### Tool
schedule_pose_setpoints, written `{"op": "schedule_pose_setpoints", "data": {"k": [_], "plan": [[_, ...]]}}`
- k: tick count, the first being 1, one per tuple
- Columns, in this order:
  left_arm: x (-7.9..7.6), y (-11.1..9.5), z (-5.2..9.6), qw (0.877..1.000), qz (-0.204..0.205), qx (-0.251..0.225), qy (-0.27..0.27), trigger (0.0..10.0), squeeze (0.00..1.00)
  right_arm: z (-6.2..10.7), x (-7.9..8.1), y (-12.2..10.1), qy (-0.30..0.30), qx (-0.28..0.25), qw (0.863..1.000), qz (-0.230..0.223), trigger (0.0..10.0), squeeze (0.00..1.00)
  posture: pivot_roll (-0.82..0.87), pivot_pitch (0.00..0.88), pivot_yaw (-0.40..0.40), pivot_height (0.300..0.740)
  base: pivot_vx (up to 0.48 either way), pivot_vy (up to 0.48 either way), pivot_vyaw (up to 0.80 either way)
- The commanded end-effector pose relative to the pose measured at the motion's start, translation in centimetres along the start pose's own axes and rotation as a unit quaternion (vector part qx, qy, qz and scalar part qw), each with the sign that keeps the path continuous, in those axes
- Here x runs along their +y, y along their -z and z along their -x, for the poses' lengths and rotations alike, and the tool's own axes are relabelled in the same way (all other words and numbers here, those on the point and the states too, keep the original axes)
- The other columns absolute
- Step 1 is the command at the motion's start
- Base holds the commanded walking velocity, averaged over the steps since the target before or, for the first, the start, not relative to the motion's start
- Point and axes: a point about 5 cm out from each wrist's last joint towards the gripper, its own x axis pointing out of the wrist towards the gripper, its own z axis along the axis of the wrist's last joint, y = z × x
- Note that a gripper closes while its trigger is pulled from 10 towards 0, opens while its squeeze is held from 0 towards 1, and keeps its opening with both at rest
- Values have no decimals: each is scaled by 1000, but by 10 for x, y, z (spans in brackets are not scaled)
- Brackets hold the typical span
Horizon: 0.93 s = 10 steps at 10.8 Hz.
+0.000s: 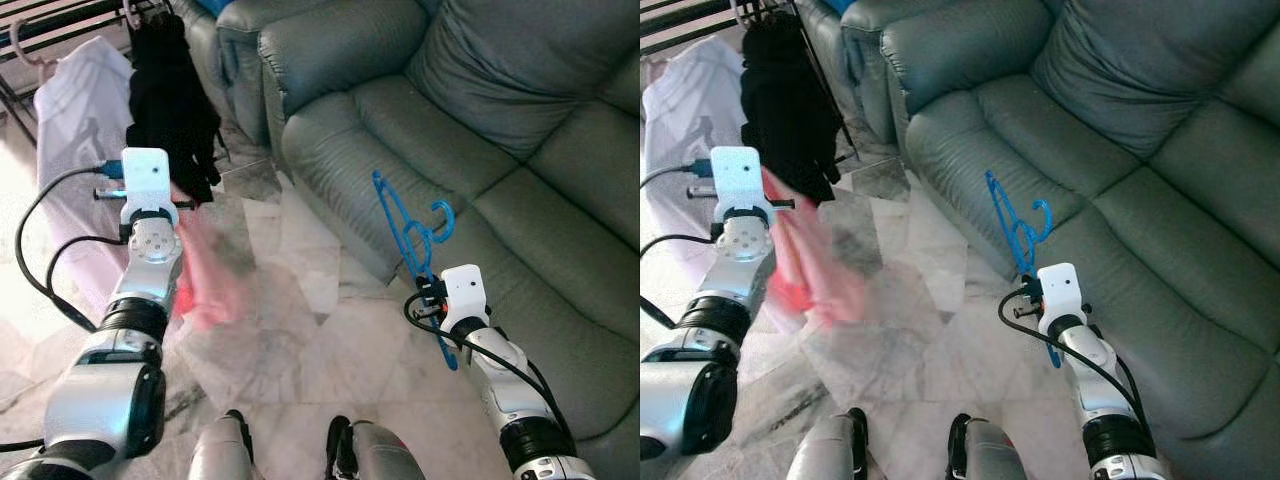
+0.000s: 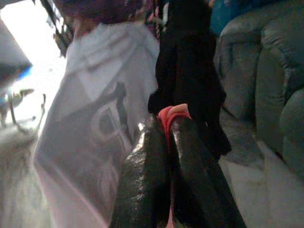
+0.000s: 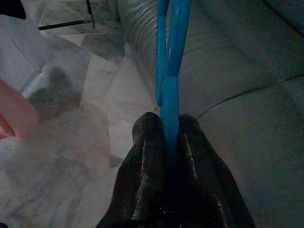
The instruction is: Hang hanger
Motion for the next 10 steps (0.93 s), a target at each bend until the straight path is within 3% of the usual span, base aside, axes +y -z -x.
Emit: {"op": "schedule_pose_setpoints", "data": {"k": [1,2,3,4,5,6,7,8,9,10], "plan": [[-4,-5,-1,1000,25,11,0,10000,0,2,-1,2,5,1,1000,1,10000,0,-12,175,-35,740,0,0,0],[-15,-2,1,998,18,25,61,10000,0,1,1,2,2,1,1000,2,10000,0,-12,175,-33,740,0,0,0],[-38,6,14,977,-10,34,209,10000,0,1,1,2,2,1,1000,3,10000,0,-10,175,-32,740,0,0,0],[-46,33,28,938,-165,56,301,10000,0,0,2,2,0,4,1000,3,10000,0,-10,174,-29,740,0,0,0],[-44,38,28,935,-182,67,296,10000,0,0,3,3,-3,7,1000,4,10000,0,-12,174,-28,740,0,0,0],[-51,24,26,946,-130,38,294,10000,0,0,6,5,-14,11,1000,2,10000,0,-14,175,-28,740,0,0,0],[-51,10,21,960,-119,8,253,10000,0,3,13,5,-66,14,998,-3,10000,0,-13,174,-27,740,0,0,0],[-46,7,16,968,-141,4,209,10000,0,6,18,6,-112,22,993,10,10000,0,-13,174,-27,740,0,0,0],[-40,0,11,978,-122,-3,168,10000,0,13,17,7,-179,42,982,46,10000,0,-24,179,-26,740,0,0,0],[-43,-6,11,979,-82,-10,186,10000,0,20,15,6,-231,49,970,51,10000,0,-24,179,-29,740,0,0,0]]}}
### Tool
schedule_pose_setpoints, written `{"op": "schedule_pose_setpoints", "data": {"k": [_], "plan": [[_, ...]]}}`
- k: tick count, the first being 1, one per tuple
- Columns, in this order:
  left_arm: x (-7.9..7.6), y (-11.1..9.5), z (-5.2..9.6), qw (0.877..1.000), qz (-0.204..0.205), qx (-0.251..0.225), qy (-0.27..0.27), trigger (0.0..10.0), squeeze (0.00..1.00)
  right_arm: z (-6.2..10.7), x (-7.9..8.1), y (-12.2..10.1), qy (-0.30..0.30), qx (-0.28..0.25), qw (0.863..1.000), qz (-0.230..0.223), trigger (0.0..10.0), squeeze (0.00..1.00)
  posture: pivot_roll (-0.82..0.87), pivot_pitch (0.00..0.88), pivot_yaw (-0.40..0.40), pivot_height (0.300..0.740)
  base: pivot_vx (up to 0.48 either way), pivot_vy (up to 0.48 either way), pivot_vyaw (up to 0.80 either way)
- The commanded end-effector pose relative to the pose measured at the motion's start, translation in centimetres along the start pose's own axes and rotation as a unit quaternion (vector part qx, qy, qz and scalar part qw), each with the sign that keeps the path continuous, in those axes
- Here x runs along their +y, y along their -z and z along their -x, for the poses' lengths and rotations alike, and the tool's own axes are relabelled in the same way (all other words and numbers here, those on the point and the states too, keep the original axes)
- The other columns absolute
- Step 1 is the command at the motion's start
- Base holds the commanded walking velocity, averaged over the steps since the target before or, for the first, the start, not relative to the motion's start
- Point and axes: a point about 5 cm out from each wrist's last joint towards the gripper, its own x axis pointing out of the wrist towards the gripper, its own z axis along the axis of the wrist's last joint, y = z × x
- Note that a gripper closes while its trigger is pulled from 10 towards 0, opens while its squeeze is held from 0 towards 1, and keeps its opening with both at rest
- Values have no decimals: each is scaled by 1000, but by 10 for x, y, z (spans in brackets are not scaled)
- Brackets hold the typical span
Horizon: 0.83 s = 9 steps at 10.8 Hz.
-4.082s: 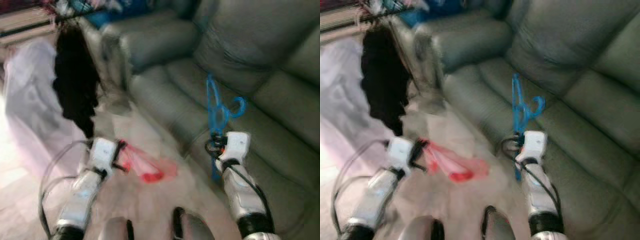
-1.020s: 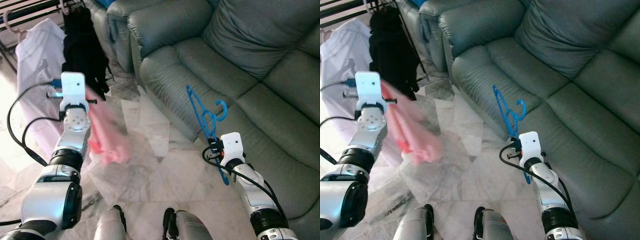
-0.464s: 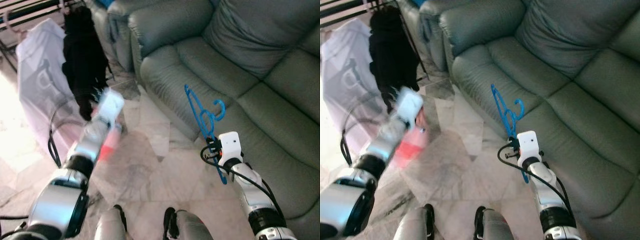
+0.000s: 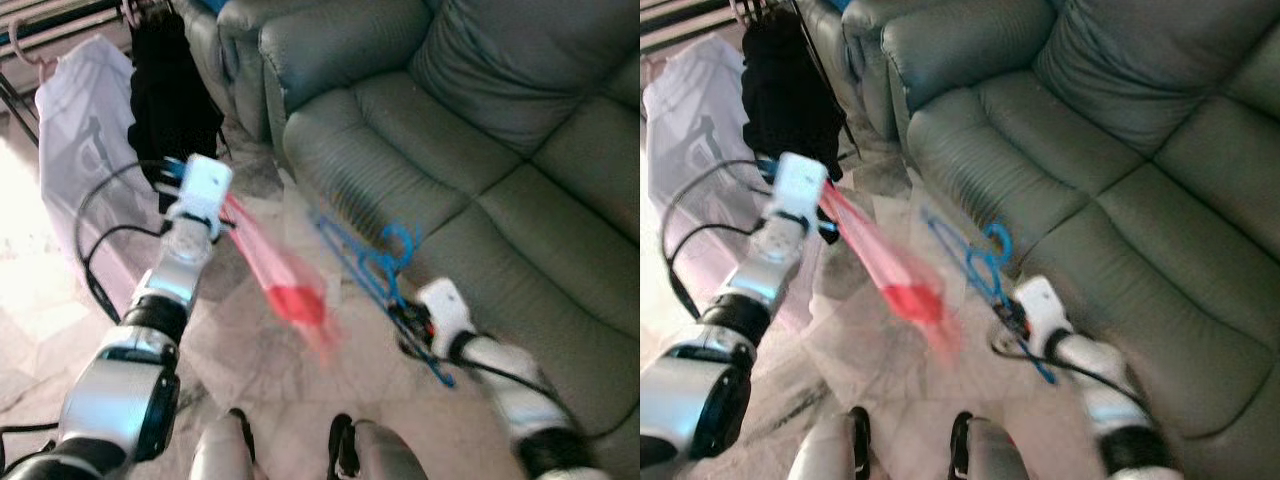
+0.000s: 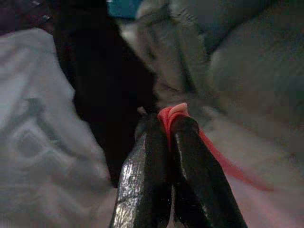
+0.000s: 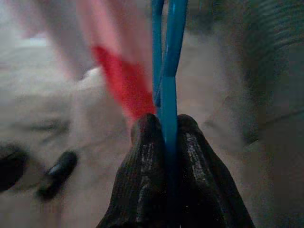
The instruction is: Hang hanger
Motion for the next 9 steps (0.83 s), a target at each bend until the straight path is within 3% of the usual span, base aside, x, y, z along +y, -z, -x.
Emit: {"op": "schedule_pose_setpoints", "data": {"k": [1,3,5,6,7,8,9], "plan": [[-7,-12,1,998,32,-34,39,10000,0,0,7,-2,-45,-2,999,-2,10000,0,-22,178,-32,740,0,0,0],[-15,-31,3,993,53,-82,72,10000,0,2,14,-2,-107,10,994,-4,10000,0,-13,175,-39,740,0,0,0],[-32,-48,15,968,107,-118,195,10000,0,-1,17,-2,-118,21,993,16,10000,0,-9,174,-39,740,0,0,0],[-37,-52,25,948,96,-153,261,10000,0,0,17,-5,-122,18,992,31,10000,0,-11,172,-37,740,0,0,0],[-38,-47,27,945,69,-149,283,10000,0,-1,15,-9,-114,8,993,31,10000,0,-16,173,-37,740,0,0,0],[-42,-46,36,926,59,-160,336,10000,0,-2,12,-13,-95,-4,995,37,10000,0,-16,173,-37,740,0,0,0],[-44,-46,42,917,46,-162,362,10000,0,-3,8,-16,-72,-16,996,42,10000,0,-18,173,-37,740,0,0,0]]}}
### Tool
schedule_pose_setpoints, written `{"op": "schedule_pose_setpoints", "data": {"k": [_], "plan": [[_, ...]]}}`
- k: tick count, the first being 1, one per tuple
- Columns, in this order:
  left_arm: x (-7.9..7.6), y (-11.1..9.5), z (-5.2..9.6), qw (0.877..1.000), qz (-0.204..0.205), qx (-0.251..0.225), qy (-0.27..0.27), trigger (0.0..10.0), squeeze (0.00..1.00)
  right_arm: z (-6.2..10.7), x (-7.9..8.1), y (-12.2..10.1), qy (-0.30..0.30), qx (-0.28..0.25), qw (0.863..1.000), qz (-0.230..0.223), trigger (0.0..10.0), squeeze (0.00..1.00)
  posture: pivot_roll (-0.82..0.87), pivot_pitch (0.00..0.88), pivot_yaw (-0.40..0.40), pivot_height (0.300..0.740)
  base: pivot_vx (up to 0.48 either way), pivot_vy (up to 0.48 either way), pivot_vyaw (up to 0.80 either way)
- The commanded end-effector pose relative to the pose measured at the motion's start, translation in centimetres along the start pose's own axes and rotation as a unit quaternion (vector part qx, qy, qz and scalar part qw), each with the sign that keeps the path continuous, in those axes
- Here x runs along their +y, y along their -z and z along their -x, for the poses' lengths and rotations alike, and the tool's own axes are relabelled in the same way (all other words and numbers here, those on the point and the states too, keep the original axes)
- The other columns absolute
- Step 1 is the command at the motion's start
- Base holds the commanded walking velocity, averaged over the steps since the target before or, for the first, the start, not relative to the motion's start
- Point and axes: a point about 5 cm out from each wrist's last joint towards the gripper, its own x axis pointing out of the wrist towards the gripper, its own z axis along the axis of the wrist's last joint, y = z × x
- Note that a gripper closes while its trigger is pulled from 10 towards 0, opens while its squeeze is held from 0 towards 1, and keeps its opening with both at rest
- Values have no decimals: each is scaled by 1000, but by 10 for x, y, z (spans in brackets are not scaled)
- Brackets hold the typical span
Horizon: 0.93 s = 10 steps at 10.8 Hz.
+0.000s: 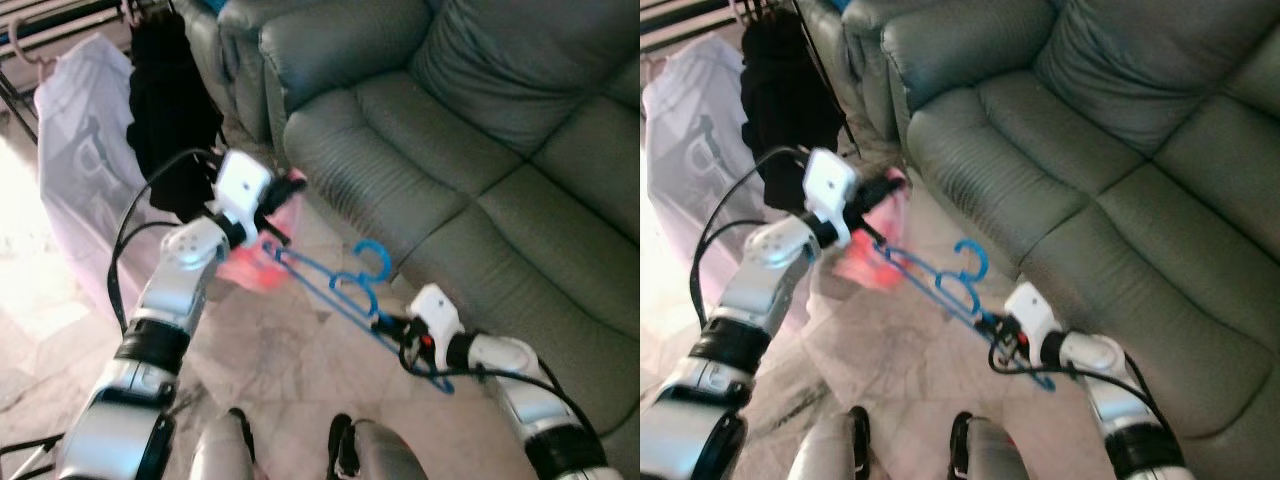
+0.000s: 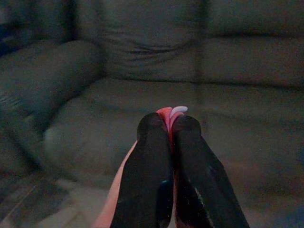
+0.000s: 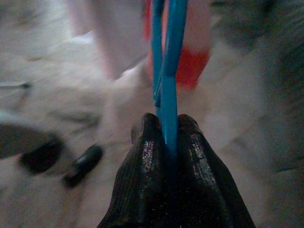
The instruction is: Hang hanger
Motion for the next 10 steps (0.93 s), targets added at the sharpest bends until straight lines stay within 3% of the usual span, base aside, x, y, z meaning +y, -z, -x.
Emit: {"op": "schedule_pose_setpoints", "data": {"k": [1,3,4,5,6,7,9,10], "plan": [[-9,-6,0,999,-11,-7,45,10000,0,3,-17,-3,75,-14,997,2,10000,0,-16,172,-36,740,0,0,0],[-20,-8,4,996,-14,-5,89,10000,0,6,-44,-13,222,-40,974,-13,10000,0,-12,172,-36,740,0,0,0],[-19,-8,5,996,-26,-10,80,10000,0,15,-63,-20,315,-61,947,-24,10000,0,-10,171,-34,740,0,0,0],[-15,-7,7,997,-32,-1,75,10000,0,18,-70,-22,334,-70,939,-36,10000,0,-10,171,-32,740,0,0,0],[1,-5,6,995,-103,18,2,10000,0,12,-65,-18,309,-58,948,-38,10000,0,-12,171,-31,740,0,0,0],[17,-8,4,988,-139,18,-68,10000,0,4,-52,-12,254,-43,965,-55,10000,0,-14,171,-29,740,0,0,0],[24,-17,1,986,-123,-7,-110,10000,0,-8,-24,-3,151,-18,987,-55,10000,0,-15,172,-24,740,0,0,0],[25,-17,0,985,-127,-7,-118,10000,0,-10,5,3,28,7,999,-35,10000,0,-15,172,-23,740,0,0,0]]}}
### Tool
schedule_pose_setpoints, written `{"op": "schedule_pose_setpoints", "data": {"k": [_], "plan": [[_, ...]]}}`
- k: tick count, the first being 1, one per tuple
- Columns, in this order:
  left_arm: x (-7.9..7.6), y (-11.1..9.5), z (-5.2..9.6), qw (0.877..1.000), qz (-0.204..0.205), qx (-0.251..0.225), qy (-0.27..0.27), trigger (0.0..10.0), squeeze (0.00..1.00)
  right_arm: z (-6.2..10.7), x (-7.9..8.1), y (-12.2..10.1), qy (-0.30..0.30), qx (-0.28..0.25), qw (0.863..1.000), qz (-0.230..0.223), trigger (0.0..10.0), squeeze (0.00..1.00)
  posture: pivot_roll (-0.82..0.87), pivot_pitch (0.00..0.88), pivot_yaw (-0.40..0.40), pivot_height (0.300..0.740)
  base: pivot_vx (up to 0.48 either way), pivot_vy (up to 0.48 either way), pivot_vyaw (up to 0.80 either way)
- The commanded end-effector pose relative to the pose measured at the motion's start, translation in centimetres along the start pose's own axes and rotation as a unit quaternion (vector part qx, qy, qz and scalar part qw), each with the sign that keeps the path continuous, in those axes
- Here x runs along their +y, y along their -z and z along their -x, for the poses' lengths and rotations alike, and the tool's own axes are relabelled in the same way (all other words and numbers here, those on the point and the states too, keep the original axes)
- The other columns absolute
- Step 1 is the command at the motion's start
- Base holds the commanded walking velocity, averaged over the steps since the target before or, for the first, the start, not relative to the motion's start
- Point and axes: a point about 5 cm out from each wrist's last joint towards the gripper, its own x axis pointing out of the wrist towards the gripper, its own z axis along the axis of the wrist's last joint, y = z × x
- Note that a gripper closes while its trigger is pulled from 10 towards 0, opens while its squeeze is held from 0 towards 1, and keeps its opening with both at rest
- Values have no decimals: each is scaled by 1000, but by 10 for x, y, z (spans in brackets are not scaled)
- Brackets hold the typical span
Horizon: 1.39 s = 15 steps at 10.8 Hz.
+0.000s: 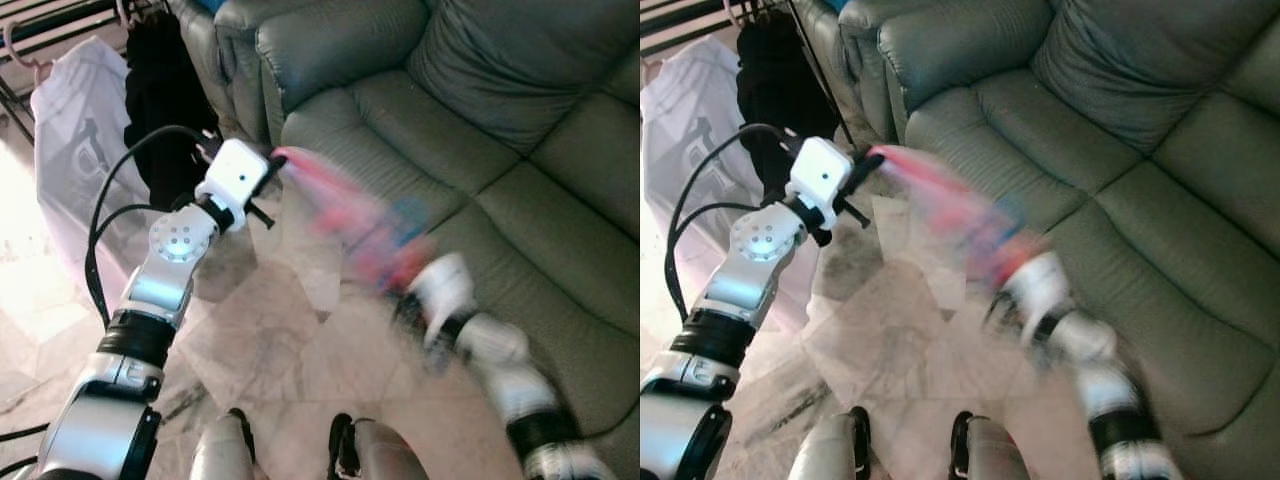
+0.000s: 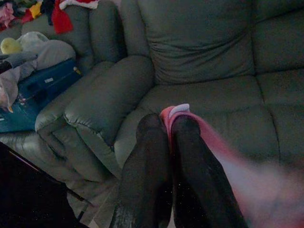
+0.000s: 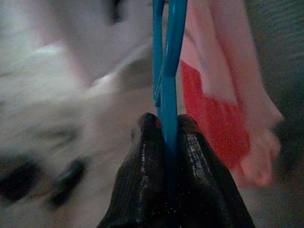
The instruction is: Hang hanger
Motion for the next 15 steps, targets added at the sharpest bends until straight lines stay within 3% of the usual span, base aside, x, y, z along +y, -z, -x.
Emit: {"op": "schedule_pose_setpoints", "data": {"k": [1,3,5,6,7,9,11,12,13,14,15], "plan": [[0,-4,-2,1000,-12,-9,-1,10000,0,5,3,-5,-37,-2,999,13,10000,0,-15,172,-20,740,0,0,0],[-5,0,-3,999,-39,-17,12,10000,0,16,11,-13,-115,-8,993,24,10000,0,-18,173,-20,740,0,0,0],[-11,10,5,994,-91,-8,57,10000,0,26,7,-15,-127,-7,991,39,10000,0,-18,174,-22,740,0,0,0],[-18,32,18,980,-162,30,114,10000,0,45,4,-14,-156,18,986,46,10000,0,-24,176,-20,740,0,0,0],[-19,44,27,969,-193,49,145,10000,0,60,3,-10,-180,46,982,44,10000,0,-26,176,-19,740,0,0,0],[-10,65,37,943,-276,104,156,10000,0,81,6,1,-220,91,970,44,10000,0,-33,179,-18,740,0,0,0],[-12,74,43,942,-274,114,156,10000,0,96,-2,14,-215,152,962,71,10000,0,-41,183,-21,740,0,0,0],[-23,79,47,946,-242,111,183,10000,0,99,-19,19,-167,189,963,98,10000,0,-40,183,-26,740,0,0,0],[-31,83,51,943,-235,111,206,10000,0,98,-30,20,-140,203,963,111,10000,0,-37,182,-29,740,0,0,0],[-39,91,61,930,-243,125,246,10000,0,94,-38,15,-114,194,965,136,10000,0,-35,181,-33,740,0,0,0],[-42,95,65,928,-231,135,259,10000,0,88,-46,8,-81,176,970,148,10000,0,-36,181,-33,740,0,0,0]]}}
